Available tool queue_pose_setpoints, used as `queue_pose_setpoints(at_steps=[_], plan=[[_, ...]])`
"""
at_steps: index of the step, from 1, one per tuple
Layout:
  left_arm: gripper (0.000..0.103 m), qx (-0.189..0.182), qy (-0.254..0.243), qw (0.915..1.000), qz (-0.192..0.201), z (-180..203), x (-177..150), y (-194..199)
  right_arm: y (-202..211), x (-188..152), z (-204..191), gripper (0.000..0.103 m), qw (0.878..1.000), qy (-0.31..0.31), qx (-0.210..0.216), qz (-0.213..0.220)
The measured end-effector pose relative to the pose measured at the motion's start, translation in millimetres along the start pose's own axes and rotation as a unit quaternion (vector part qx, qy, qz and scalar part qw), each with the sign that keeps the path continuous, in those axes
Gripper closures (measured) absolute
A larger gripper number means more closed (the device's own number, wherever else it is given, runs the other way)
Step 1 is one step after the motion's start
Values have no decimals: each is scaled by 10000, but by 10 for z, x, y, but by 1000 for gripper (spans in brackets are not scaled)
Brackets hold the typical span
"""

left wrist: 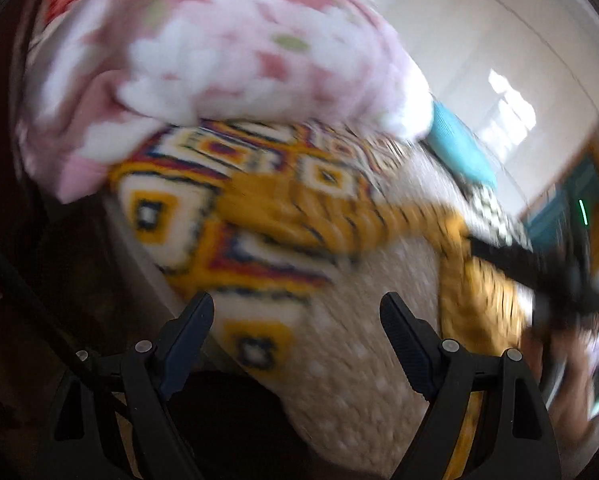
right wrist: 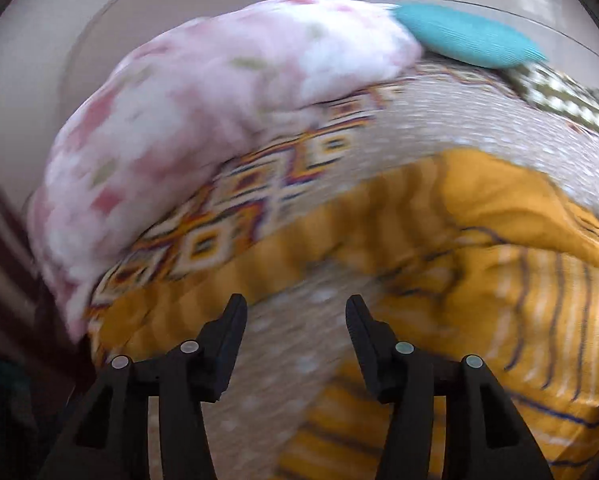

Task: Fold small clothes
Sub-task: 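Grasp the other sleeve with the left gripper and fold it across the body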

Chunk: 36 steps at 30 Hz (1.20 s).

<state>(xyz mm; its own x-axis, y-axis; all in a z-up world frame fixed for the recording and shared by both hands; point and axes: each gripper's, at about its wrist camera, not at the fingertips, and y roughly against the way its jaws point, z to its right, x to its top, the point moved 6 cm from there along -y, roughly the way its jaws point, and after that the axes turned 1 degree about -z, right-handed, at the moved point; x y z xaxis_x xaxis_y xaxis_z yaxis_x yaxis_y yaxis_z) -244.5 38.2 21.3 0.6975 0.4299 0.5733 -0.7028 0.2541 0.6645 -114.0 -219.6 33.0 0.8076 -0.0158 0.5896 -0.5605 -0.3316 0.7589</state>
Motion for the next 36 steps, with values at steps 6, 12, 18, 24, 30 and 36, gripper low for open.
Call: queue_pose_setpoints(at_steps=[6,12,18,24,30,36], plan=[[17,330,111,9994,38,-307,480,-336,158,-582,-182,45,9994,201,275,-55],[39,398,-601,9965,-416,-115,631,-969,653,-1023,119,45,9995,228,-35,198],[96,746,-1199,9881,-612,159,800,-1049,1332,-1368,846,45,9932,-272,-876,711],[96,1468,-1643,9741,505,714,1711,-514,1867,-1693,1528,45,9789,-1176,-1159,1207],[96,1317,-2313,9577,1091,1796,1979,-213,2147,-1986,1993,45,9641,-1840,-1125,1549],[96,-226,-2922,9560,121,3117,1012,-608,2196,-2217,2256,45,9514,-2297,-1043,1768]])
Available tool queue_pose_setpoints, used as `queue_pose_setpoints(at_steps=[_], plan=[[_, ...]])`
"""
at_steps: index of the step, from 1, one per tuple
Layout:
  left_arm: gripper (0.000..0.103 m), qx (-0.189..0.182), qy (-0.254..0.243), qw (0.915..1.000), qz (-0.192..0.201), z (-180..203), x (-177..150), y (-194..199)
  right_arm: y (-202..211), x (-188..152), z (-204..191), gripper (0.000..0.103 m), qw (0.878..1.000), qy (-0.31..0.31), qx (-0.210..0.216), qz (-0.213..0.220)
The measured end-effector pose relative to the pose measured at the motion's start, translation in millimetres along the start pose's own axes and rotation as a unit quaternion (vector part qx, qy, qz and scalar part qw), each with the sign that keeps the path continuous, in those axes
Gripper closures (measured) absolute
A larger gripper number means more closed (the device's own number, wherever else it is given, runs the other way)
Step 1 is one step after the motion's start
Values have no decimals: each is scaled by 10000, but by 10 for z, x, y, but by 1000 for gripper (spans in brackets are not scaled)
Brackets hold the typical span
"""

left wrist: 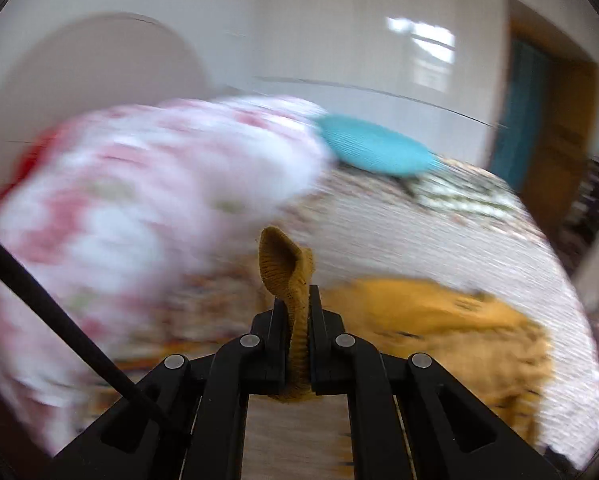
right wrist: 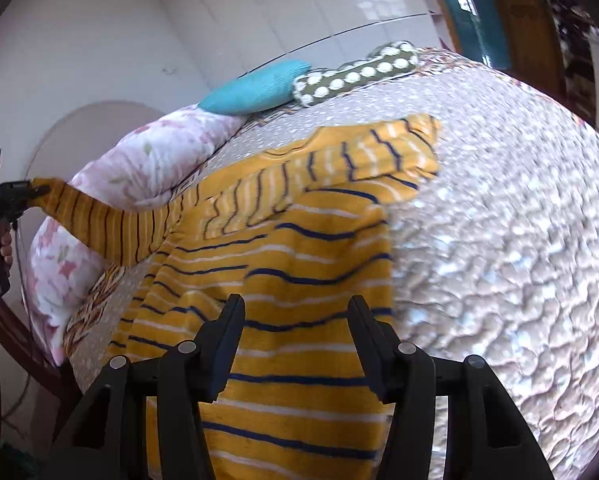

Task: Fold small clothes

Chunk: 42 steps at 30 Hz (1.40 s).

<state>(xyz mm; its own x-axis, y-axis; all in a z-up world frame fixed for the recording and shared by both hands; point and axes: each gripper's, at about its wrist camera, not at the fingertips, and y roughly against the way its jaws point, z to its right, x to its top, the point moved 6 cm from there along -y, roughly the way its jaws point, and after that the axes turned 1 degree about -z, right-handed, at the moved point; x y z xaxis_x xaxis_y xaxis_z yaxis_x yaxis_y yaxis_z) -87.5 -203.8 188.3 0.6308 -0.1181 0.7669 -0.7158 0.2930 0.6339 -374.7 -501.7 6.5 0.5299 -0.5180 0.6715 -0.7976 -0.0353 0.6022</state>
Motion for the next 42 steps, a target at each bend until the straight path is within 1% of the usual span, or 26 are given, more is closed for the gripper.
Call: queue_pose_setpoints(at_steps=[2,3,4,6,8,11,14,15,17,19,20,21,22,23,24,26,28,30,32,34,35,36,37,38,40,42], plan=[[96,-502,-104,9983,-265,475,-126,-207,30,-16,69,45,10000,-60,14,61],[96,-768,-177,9959,-433,775,-222,-337,44,-37,87,45,9999,-71,10,81],[96,-951,-229,9938,-535,995,-289,-414,74,-51,124,45,9999,-90,12,118],[96,-1395,-373,9864,-781,1543,-473,-616,125,-78,189,45,9997,-132,32,179],[96,-1734,-492,9786,-990,1972,-639,-741,169,-107,276,45,9995,-213,44,229],[96,-2103,-774,9668,-1226,2648,-879,-850,209,-158,436,45,9988,-421,86,243],[96,-2287,-1007,9595,-1300,3101,-993,-997,201,-199,596,45,9976,-645,105,233],[95,-2380,-1106,9558,-1328,3236,-1034,-1037,186,-211,646,45,9971,-714,113,221],[93,-2474,-1281,9503,-1388,3454,-1074,-1143,170,-220,674,45,9967,-760,175,237],[84,-2601,-1406,9442,-1450,3576,-1113,-1204,168,-232,672,45,9973,-677,145,249],[70,-2678,-1402,9412,-1508,3623,-1134,-1228,161,-240,663,45,9977,-628,113,243],[50,-2708,-1387,9402,-1531,3647,-1146,-1228,144,-251,655,45,9982,-553,57,230],[44,-2724,-1353,9406,-1511,3603,-1128,-1168,122,-263,644,45,9987,-468,-12,219],[41,-2765,-1297,9414,-1429,3538,-1115,-1095,99,-264,642,45,9989,-417,-55,222],[41,-2836,-1277,9397,-1422,3488,-1098,-1045,88,-269,640,44,9990,-374,-86,229],[40,-3047,-1291,9312,-1527,3284,-1142,-858,81,-277,647,44,9990,-350,-93,244],[38,-3005,-1342,9323,-1500,2997,-1190,-679,78,-282,661,44,9990,-365,-77,255],[32,-2807,-1413,9391,-1394,2618,-1272,-508,76,-289,664,44,9990,-360,-89,258],[31,-2473,-1370,9502,-1314,2171,-1379,-390,75,-295,658,44,9990,-341,-120,258],[31,-2127,-1133,9620,-1286,1624,-1511,-293,66,-302,649,43,9991,-308,-153,261],[31,-1965,-928,9675,-1290,1352,-1576,-258,60,-307,643,43,9991,-283,-176,257],[31,-1862,-731,9711,-1304,1139,-1633,-230,64,-315,635,42,9991,-266,-196,253],[31,-1795,-449,9736,-1339,892,-1706,-206,55,-310,633,42,9992,-257,-204,246],[31,-1778,-212,9742,-1377,716,-1763,-193,49,-310,628,41,9991,-261,-220,238],[31,-1806,337,9712,-1515,362,-1934,-188,47,-308,619,40,9990,-294,-248,220],[31,-1836,530,9680,-1627,184,-2095,-199,52,-320,582,40,9991,-328,-235,164]])
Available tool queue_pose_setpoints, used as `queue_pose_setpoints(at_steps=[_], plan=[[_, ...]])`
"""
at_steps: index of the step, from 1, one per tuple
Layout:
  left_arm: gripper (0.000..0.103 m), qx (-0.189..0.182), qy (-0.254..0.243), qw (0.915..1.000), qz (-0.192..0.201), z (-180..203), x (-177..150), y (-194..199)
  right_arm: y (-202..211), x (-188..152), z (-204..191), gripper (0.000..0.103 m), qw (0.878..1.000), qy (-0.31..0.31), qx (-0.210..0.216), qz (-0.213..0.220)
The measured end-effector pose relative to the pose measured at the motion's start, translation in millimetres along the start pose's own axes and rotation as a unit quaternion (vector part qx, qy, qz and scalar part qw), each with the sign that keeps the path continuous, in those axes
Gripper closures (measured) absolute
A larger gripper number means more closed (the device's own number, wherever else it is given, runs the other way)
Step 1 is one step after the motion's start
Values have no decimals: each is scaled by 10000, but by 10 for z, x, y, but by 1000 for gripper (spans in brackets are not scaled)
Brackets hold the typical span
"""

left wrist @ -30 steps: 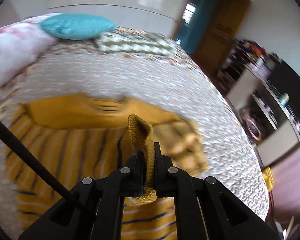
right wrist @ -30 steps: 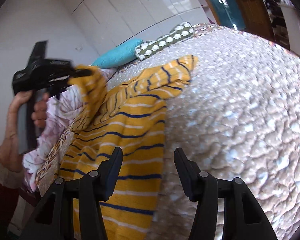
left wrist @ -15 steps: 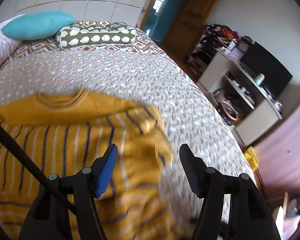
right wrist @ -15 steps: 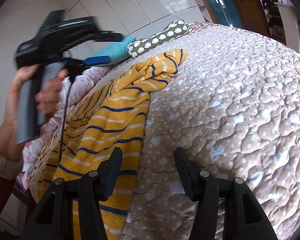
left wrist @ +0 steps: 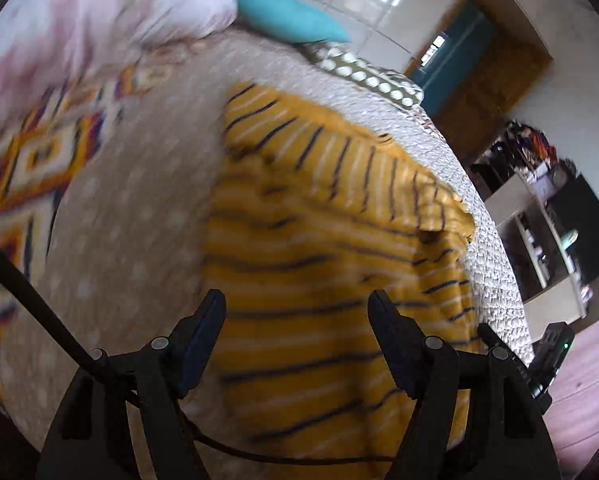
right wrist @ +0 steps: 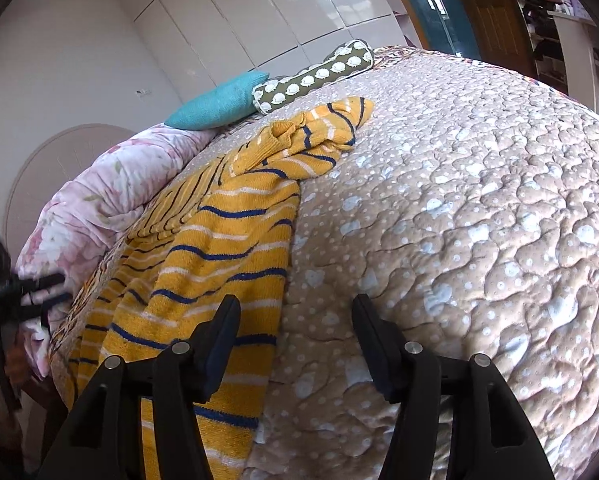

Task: Fold small clothes

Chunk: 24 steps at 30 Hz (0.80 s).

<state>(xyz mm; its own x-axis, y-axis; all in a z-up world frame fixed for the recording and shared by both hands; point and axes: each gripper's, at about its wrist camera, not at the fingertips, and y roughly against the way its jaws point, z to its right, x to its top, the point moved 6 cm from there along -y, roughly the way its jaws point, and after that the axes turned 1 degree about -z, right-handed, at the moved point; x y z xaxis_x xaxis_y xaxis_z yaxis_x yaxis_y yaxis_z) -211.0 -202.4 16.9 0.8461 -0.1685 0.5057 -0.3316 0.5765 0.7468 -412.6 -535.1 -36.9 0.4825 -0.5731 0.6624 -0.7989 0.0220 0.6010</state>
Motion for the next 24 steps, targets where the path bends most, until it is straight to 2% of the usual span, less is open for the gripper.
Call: queue_pose_setpoints(at_steps=[3,6,8,11,12,14,17,19,21,24], plan=[[31,170,123,9998,-66,-197,-173,21,10,-48,-83,40,9998,113,71,-176],[31,389,191,9983,393,-349,-283,334,22,-107,-129,40,9992,290,-2,-264],[31,754,215,9941,749,-468,-361,625,25,-130,-123,40,9993,301,-4,-241],[31,991,137,9919,783,-504,-479,802,7,-146,-128,40,9994,296,-62,-171],[31,888,130,9933,733,-485,-511,798,11,-146,-135,40,9994,303,-86,-160],[31,380,136,9978,530,-369,-569,692,23,-162,-171,38,9993,326,-83,-168],[32,-360,385,9985,168,-204,-623,408,41,-196,-235,38,9990,267,190,-312],[42,-683,614,9957,-74,-133,-650,207,55,-231,-284,39,9984,283,302,-394],[44,-857,766,9932,-157,-67,-660,71,71,-268,-329,40,9974,287,464,-474],[44,-1043,676,9921,-190,51,-704,-4,87,-327,-361,43,9942,72,898,-579]])
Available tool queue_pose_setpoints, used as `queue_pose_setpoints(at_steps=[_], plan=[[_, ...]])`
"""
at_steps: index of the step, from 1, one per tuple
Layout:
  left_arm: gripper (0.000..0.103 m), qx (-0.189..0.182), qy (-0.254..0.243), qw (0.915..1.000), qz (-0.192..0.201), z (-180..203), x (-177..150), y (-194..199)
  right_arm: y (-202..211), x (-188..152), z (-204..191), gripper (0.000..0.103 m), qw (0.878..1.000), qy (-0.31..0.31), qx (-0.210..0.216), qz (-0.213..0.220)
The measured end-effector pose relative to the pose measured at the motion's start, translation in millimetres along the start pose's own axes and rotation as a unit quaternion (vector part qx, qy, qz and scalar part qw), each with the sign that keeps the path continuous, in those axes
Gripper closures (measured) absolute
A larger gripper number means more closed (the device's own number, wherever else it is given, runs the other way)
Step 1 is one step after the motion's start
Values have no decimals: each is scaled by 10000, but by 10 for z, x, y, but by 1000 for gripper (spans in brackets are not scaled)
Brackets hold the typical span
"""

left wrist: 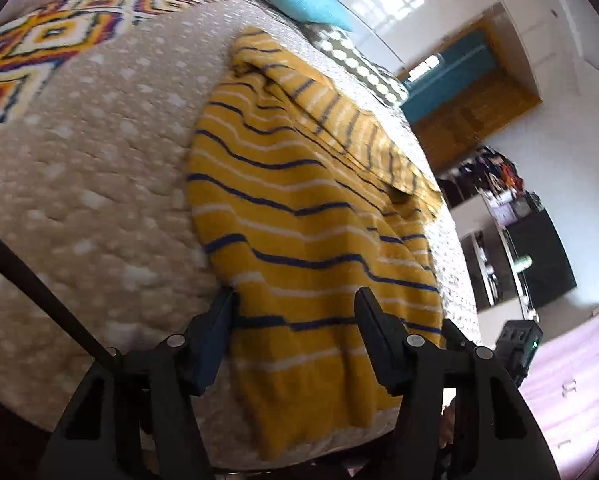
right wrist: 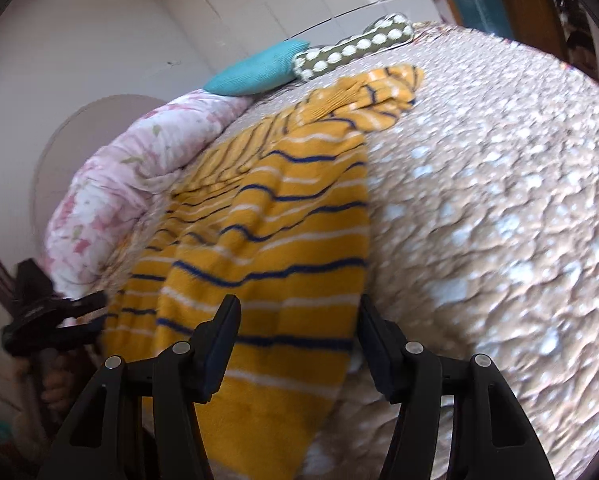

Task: Fold small clothes

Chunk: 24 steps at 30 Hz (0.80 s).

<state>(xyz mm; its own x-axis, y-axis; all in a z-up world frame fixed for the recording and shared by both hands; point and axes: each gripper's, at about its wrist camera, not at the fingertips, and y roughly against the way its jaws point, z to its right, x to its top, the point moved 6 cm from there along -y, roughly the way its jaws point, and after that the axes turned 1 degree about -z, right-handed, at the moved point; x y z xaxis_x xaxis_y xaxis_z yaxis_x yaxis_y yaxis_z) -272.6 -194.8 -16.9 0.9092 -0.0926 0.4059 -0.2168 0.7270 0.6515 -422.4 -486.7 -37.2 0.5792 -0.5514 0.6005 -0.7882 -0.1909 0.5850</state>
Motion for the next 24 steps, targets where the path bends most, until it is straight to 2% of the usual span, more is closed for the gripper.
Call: queue_pose_setpoints(at_steps=[4,7,9,10,11,12,15,18,21,24], plan=[[42,-215,-72,9997,-22,91,-63,-63,6,-41,10,47,9981,-388,479,-23],[36,-434,-14,9991,-3,138,-94,-87,-14,-65,-19,52,9942,-653,852,-97],[37,-412,30,9991,-10,154,-107,-103,-36,-97,-64,57,9939,-644,880,-161],[43,-306,62,9995,9,144,-112,-98,-54,-112,-79,61,9943,-608,852,-200],[74,-95,67,9999,-44,119,-117,-104,-84,-130,-86,70,9952,-581,741,-258],[94,98,74,9998,-137,88,-128,-125,-108,-136,-77,81,9961,-576,593,-298],[95,307,292,9990,-129,23,-135,-61,-115,-111,-31,89,9946,-781,547,-414],[95,759,-12,9970,134,63,-140,189,-41,-107,-52,91,9951,-694,442,-548],[95,823,-117,9962,261,92,-173,424,126,-234,-95,92,9946,-484,463,-791],[95,935,-122,9954,191,61,-271,523,277,-494,-122,93,9930,-218,282,-1125]])
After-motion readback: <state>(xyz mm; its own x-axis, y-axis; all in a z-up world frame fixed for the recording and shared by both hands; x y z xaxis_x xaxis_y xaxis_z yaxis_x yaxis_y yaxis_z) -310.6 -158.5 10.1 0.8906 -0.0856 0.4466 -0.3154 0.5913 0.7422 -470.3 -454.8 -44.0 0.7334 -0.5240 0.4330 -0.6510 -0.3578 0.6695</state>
